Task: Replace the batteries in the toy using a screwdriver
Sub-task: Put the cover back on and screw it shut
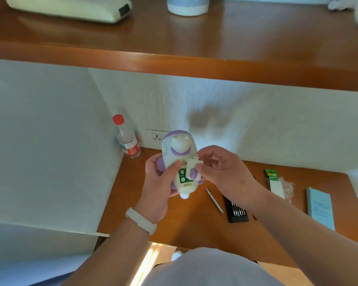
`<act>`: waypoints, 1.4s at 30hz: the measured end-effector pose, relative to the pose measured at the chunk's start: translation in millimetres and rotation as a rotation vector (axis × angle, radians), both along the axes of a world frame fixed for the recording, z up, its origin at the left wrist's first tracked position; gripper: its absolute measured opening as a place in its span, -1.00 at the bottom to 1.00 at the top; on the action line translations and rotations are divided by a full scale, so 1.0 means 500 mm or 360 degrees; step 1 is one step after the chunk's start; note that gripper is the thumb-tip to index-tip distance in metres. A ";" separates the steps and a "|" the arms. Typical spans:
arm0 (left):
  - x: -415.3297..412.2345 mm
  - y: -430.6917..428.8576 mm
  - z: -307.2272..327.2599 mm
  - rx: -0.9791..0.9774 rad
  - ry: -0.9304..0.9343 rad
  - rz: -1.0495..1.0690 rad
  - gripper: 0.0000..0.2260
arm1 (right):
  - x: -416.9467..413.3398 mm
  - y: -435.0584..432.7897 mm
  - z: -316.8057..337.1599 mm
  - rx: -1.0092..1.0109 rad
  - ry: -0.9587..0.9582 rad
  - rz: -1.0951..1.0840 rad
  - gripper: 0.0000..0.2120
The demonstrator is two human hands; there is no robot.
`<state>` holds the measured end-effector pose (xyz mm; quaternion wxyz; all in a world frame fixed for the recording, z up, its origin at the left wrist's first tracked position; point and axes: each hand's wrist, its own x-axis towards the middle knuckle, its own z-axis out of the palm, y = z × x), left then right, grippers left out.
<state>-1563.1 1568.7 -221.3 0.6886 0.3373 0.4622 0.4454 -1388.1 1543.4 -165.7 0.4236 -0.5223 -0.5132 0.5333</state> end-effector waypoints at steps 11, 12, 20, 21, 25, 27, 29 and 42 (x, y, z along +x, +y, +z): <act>-0.001 0.003 0.027 0.0048 0.0072 -0.0034 -0.44 | -0.012 -0.001 0.005 0.0122 -0.0436 0.0064 -0.83; 0.000 0.003 0.028 0.0046 0.0070 -0.0038 -0.43 | -0.010 0.000 0.006 0.0120 -0.0426 0.0071 -0.83; 0.005 0.003 0.027 0.0046 0.0068 -0.0045 -0.48 | -0.008 -0.008 0.005 0.0177 -0.0513 0.0092 -0.78; 0.005 0.003 0.027 0.0042 0.0065 -0.0042 -0.48 | -0.010 -0.010 0.004 0.0195 -0.0542 0.0083 -0.77; 0.004 0.001 0.024 0.0017 0.0033 -0.0041 -0.46 | -0.014 -0.015 0.004 0.0215 -0.0580 0.0054 -0.74; 0.003 -0.001 0.022 -0.0018 -0.0020 -0.0025 -0.45 | -0.016 -0.020 0.002 0.0231 -0.0549 0.0036 -0.73; 0.003 -0.004 0.019 -0.0037 -0.0075 -0.0034 -0.43 | -0.019 -0.026 0.000 0.0266 -0.0505 -0.0004 -0.70; 0.014 -0.026 0.023 0.0069 -0.0240 -0.0136 -0.36 | -0.005 -0.035 -0.008 0.0162 -0.0268 -0.0155 -0.70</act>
